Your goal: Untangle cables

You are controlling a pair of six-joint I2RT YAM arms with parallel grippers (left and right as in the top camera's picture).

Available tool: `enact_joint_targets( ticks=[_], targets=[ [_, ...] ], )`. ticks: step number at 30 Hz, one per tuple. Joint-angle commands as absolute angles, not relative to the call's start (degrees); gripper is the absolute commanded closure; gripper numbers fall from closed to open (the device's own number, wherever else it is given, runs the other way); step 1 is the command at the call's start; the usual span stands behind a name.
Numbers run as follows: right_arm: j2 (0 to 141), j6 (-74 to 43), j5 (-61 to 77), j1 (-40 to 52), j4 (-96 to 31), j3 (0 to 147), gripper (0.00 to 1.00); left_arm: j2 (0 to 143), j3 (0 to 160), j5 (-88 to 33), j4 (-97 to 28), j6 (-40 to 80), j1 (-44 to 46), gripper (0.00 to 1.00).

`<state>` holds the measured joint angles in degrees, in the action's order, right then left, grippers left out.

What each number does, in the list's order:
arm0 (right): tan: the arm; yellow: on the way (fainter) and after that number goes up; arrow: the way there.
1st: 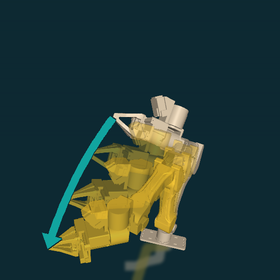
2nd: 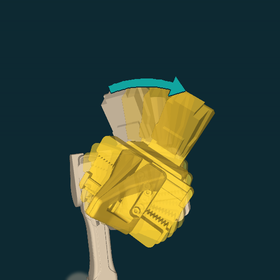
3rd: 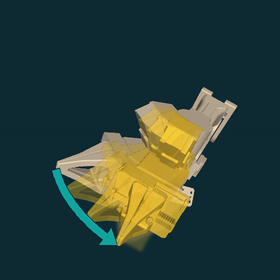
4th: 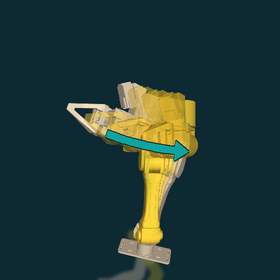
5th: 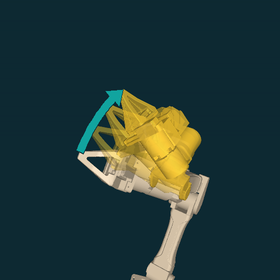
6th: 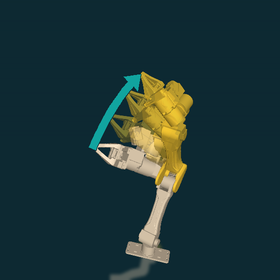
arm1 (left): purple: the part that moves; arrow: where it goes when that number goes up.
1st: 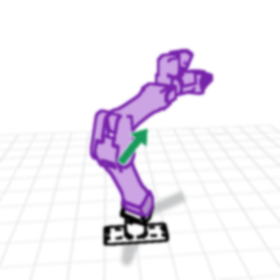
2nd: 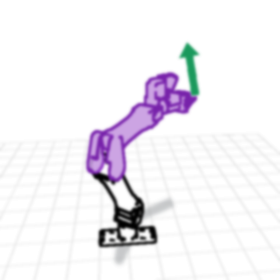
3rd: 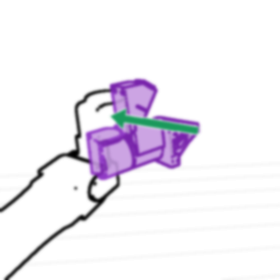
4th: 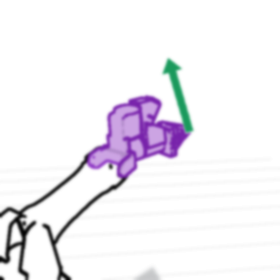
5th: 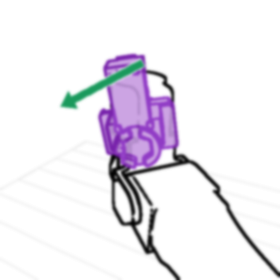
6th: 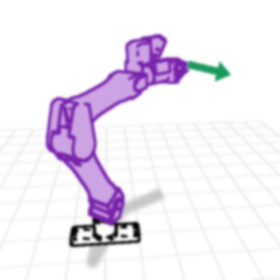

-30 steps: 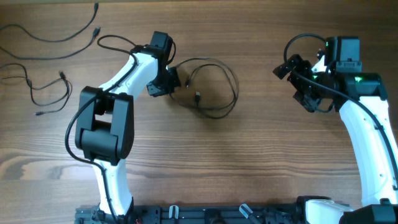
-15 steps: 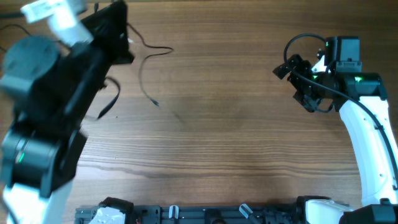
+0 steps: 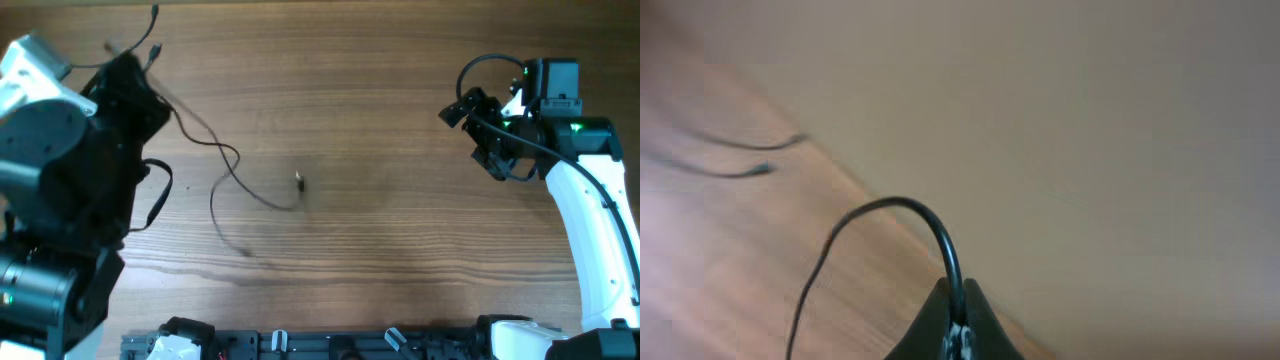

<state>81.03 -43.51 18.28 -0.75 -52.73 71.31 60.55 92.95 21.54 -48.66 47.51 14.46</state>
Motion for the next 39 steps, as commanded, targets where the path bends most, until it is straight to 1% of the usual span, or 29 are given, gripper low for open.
enact_joint_targets(
  ticks=[1,2,4,7,9,11,15,19,23,26,30,31,33,34,35,36,38,39],
  targets=[
    [80.40,-43.66,17.54,-0.82,-52.73,71.68,0.00,62.15,93.01,35.66,-54.11,60.60,10.48,0.96],
    [80.40,-43.68,17.54,-0.82,-52.73,71.68,0.00,63.07,93.01,35.59,-56.31,63.35,8.45,0.96],
    [80.40,-43.68,17.54,-0.82,-52.73,71.68,0.00,66.39,93.01,35.42,-62.37,70.91,1.48,0.96],
    [80.40,-43.66,17.54,-0.82,-52.73,71.68,0.00,70.78,92.99,32.47,-68.29,77.12,-8.91,0.96],
    [80.40,-43.68,17.54,-0.82,-52.73,71.68,0.00,73.25,92.99,27.24,-69.95,77.25,-15.27,0.96],
    [80.40,-43.68,17.54,-0.82,-52.73,71.66,0.00,74.96,93.01,24.47,-70.32,77.23,-20.69,0.96],
    [80.40,-43.68,17.54,-0.82,-52.73,71.68,0.00,78.28,92.99,25.19,-69.52,77.25,-32.12,0.96],
    [80.40,-43.68,17.54,-0.82,-52.73,71.68,0.00,86.52,92.99,28.34,-69.65,77.23,-41.95,0.96],
    [80.40,-43.68,17.54,-0.82,-52.73,71.68,0.00,93.84,93.01,30.72,-67.33,77.21,-48.05,0.96],
    [80.40,-43.68,17.54,-0.82,-52.73,71.68,0.00,97.60,93.01,36.40,-63.07,76.49,-50.89,0.96],
    [80.40,-43.66,17.54,-0.82,-52.73,71.68,0.00,103.85,93.01,36.56,-48.56,58.08,-51.66,0.96],
    [80.40,-43.66,17.54,-0.82,-52.73,71.68,0.00,105.08,93.01,36.67,-46.46,55.81,-51.66,0.96],
    [80.40,-43.68,17.54,-0.82,-52.73,71.68,0.00,107.04,93.01,37.41,-44.27,55.68,-51.66,0.96],
    [80.40,-43.68,17.54,-0.82,-52.73,71.68,0.00,108.49,93.01,37.41,-43.48,55.66,-51.66,0.91],
    [80.40,-43.70,17.54,-0.82,-52.73,71.68,0.00,109.27,92.99,37.41,-43.40,55.66,-51.66,0.72],
    [80.40,-43.68,17.54,-0.82,-52.73,71.68,0.00,110.04,92.99,37.41,-43.51,55.64,-51.66,0.63],
    [80.40,-43.68,17.54,-0.82,-52.73,71.68,0.01,111.37,92.99,37.30,-43.44,54.02,-51.66,0.57],
    [80.40,-43.68,17.54,-0.82,-52.73,71.68,0.00,111.61,92.99,37.32,-43.42,52.60,-51.66,0.51]
  ],
)
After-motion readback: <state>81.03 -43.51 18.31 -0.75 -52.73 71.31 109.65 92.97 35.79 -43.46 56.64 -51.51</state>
